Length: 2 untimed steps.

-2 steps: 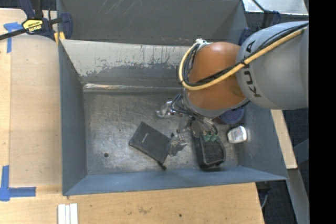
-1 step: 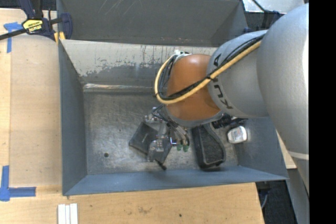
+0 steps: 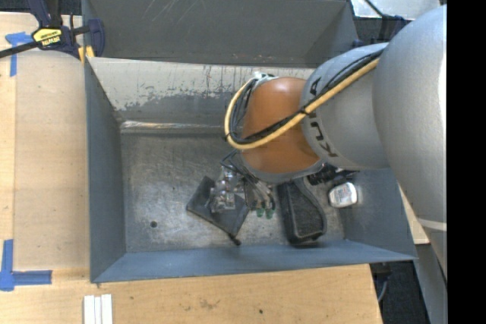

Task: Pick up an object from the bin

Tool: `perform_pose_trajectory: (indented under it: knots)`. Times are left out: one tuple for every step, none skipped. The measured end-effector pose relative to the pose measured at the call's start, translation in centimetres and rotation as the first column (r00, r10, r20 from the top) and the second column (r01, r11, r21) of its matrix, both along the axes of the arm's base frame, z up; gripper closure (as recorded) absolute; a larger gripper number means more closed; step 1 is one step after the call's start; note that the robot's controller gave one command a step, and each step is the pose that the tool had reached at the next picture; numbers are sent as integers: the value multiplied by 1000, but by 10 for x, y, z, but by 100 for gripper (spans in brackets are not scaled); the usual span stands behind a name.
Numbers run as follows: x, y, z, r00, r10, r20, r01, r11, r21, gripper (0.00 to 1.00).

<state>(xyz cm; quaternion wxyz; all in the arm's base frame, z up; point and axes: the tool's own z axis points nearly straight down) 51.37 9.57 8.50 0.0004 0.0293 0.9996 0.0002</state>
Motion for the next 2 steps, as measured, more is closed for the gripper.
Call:
perform_pose_trajectory:
  knots:
    - [17, -34, 161, 930, 367, 10, -367, 930, -4, 100]
    - [15, -33, 157, 930, 367, 3, -367, 930, -1, 0]
